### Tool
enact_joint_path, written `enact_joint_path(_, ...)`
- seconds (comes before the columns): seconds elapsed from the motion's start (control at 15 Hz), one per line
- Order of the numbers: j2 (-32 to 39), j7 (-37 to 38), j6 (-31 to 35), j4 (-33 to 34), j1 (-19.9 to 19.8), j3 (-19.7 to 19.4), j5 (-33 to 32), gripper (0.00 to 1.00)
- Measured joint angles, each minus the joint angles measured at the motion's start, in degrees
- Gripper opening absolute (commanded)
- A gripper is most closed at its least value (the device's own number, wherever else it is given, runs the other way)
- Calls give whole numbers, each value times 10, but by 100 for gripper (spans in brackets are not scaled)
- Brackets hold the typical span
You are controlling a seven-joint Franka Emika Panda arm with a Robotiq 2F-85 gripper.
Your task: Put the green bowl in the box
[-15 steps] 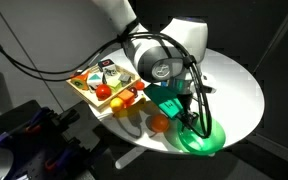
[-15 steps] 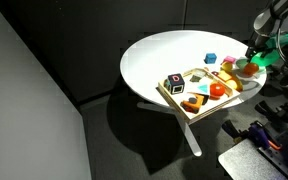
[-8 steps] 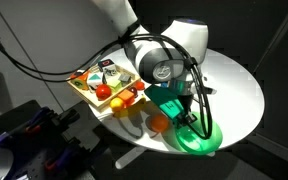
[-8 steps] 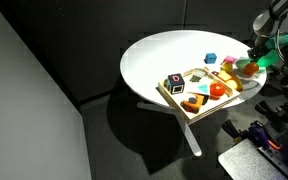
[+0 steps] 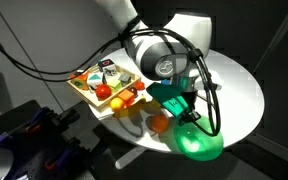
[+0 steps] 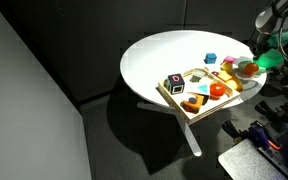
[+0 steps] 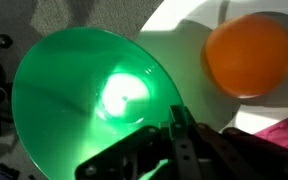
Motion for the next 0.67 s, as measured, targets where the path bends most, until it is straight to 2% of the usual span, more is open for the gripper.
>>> enact_joint_path(0.27, -17, 0, -5, -10, 9, -2, -13, 2)
enact_joint_path(0.67, -80, 0, -12, -59, 35, -2, -18, 2)
